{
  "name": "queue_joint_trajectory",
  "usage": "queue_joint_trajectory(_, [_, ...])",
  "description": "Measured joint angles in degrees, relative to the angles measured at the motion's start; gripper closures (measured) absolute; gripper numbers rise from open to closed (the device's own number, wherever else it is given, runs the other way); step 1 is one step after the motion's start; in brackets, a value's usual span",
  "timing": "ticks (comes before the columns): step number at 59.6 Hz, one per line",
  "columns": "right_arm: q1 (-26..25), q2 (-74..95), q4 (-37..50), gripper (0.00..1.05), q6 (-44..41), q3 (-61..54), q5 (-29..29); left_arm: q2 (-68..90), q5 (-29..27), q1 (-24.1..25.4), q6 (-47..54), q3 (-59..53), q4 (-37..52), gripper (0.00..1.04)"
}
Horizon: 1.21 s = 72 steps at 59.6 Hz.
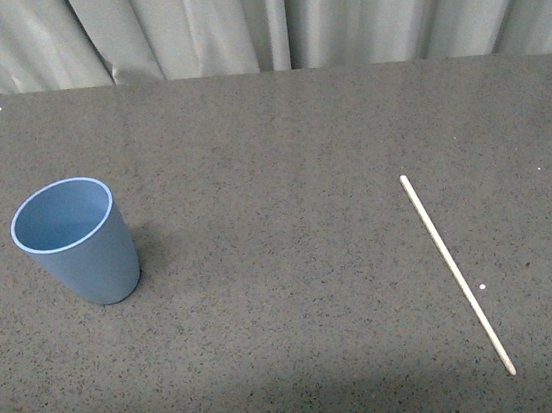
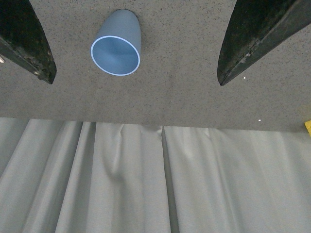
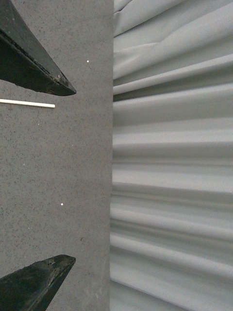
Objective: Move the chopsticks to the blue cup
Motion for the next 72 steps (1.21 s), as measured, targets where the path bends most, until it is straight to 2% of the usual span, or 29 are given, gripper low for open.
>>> queue_joint_trajectory(72, [0.0,0.0,0.0,0.09,0.0,0.0,0.0,0.0,0.0,0.0,0.0,0.0,0.0,0.07])
